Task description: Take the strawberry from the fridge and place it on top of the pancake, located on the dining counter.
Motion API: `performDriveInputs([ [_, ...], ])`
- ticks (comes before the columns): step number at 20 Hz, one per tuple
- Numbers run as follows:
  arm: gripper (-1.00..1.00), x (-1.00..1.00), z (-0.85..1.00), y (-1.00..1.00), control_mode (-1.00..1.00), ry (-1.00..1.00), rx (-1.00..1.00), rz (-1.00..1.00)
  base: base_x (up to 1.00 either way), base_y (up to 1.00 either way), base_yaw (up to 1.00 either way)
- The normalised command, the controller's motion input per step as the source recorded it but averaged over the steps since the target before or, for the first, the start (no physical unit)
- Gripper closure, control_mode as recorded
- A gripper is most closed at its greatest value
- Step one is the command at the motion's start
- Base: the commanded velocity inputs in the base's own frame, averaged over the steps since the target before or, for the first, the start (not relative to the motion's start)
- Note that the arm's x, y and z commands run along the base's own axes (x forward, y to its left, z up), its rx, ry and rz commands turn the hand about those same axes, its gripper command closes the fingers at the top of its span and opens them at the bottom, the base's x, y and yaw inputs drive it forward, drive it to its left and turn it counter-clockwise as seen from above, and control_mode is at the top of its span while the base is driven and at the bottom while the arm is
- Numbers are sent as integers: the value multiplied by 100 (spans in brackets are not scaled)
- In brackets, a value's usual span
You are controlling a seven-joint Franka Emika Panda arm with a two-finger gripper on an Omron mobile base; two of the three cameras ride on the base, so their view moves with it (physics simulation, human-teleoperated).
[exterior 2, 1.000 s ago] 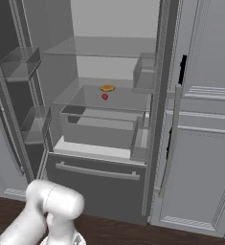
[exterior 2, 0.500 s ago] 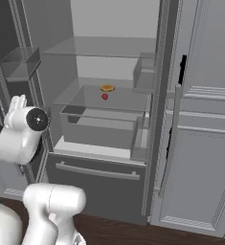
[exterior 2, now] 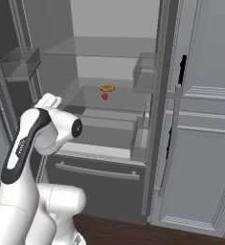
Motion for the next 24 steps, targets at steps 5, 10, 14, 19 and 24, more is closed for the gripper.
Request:
performDriveInputs([
  [5, -100, 71, -29, 49, -100, 10, -2, 6, 0, 0, 0],
  [10, -100, 56, -29, 60, -100, 2, 0, 3, 0, 0, 0],
  [14, -100, 22, -16, 67, -100, 0, 0, 0, 0, 0, 0],
  [19, -100, 6, -12, 61, -100, 0, 0, 0, 0, 0, 0],
  [24, -100, 0, -8, 61, -100, 2, 0, 0, 0, 0, 0],
])
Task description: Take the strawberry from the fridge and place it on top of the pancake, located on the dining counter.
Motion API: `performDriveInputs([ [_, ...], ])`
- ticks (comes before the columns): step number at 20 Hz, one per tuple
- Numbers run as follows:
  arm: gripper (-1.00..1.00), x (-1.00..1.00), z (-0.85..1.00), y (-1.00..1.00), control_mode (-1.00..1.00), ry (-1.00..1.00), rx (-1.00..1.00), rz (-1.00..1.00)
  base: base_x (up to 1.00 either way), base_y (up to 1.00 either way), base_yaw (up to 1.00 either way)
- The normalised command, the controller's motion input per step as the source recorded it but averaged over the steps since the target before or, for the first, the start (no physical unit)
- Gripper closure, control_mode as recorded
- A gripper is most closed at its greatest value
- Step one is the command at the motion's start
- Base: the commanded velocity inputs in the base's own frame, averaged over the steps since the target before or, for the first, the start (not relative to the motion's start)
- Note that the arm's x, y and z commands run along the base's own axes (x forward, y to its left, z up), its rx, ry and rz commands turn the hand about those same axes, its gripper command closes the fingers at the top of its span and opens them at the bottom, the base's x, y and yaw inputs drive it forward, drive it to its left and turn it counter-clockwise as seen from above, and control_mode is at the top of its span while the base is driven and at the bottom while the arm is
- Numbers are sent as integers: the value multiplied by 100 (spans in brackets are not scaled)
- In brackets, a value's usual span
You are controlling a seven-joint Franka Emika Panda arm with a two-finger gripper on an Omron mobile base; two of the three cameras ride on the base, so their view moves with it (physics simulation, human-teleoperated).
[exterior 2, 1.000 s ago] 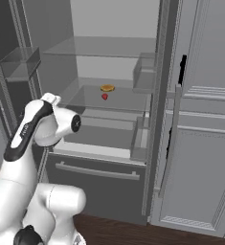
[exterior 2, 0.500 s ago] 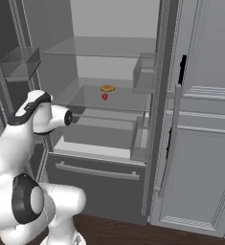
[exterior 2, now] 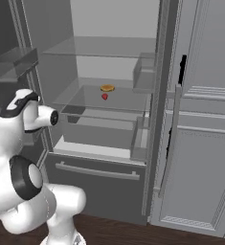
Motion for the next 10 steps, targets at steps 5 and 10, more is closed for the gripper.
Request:
performDriveInputs([
  [5, -100, 0, -1, 35, -100, 1, 0, 0, 0, 0, 0],
  [10, -100, 0, 0, 43, -100, 7, 0, 0, 0, 0, 0],
])
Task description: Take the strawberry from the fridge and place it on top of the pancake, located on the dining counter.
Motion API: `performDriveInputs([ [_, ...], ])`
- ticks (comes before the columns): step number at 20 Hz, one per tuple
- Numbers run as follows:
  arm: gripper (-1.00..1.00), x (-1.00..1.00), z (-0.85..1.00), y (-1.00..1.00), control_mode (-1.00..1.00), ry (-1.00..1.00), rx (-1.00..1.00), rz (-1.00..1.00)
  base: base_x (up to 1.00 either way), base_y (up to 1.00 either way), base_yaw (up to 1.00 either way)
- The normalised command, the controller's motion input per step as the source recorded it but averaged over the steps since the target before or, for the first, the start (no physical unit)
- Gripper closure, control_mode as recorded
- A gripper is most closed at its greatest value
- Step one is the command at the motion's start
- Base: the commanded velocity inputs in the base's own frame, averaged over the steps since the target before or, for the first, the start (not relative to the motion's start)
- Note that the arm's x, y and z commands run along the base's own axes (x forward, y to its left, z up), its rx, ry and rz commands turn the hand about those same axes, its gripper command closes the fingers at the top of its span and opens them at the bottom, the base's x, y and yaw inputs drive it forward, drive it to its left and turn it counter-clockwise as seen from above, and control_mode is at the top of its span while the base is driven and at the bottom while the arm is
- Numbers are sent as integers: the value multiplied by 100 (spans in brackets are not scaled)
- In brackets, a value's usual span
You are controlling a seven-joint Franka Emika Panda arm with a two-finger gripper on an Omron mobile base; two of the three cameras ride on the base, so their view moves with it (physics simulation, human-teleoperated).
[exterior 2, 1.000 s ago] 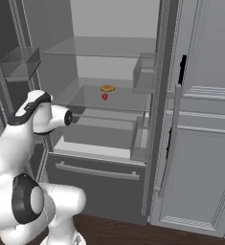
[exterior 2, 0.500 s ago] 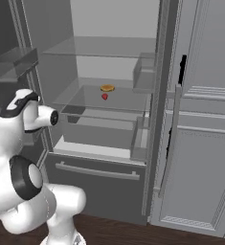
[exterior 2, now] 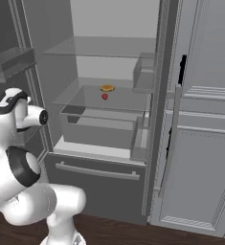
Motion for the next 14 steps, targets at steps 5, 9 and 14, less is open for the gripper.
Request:
performDriveInputs([
  [5, -100, 0, 0, 39, -100, 2, 0, 0, 0, 0, 0],
  [9, -100, -7, 0, -51, -100, 1, -5, -5, 0, 0, 0],
  [14, -100, -17, 0, -98, -100, 0, -8, -10, 0, 0, 0],
])
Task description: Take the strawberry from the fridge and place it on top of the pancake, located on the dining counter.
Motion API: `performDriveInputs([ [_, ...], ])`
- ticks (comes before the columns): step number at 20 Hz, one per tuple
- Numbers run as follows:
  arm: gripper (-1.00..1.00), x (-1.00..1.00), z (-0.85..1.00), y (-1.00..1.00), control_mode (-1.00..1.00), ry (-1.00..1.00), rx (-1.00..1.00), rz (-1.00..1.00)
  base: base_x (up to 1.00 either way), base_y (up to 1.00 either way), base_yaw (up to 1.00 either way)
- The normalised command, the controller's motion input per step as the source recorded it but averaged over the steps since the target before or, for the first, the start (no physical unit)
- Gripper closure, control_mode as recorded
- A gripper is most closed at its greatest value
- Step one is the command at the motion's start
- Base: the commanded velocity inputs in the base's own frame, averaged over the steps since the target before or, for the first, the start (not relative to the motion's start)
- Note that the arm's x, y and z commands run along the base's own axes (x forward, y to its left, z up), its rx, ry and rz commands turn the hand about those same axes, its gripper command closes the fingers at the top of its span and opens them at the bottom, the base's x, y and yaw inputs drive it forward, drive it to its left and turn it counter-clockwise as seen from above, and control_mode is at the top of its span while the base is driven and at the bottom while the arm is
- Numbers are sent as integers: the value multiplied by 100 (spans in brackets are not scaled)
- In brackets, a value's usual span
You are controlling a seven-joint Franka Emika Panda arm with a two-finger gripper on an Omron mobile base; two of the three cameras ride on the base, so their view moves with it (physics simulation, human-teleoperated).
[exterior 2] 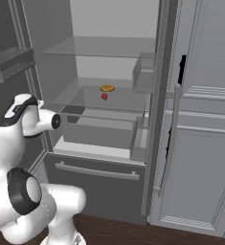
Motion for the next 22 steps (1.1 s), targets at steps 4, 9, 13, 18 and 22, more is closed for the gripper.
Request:
performDriveInputs([
  [4, -100, -8, 1, -100, -100, 0, -28, -2, 0, 0, 0],
  [9, -100, 6, 0, -100, -100, 0, -44, 3, 0, 0, 0],
  [13, -100, 18, 0, -100, -100, 0, -55, 9, 0, 0, 0],
  [18, -100, 3, 1, -96, -100, -1, -72, 35, 0, 0, 0],
  [22, -100, -5, 0, -66, -100, 0, -65, 58, 0, 0, 0],
])
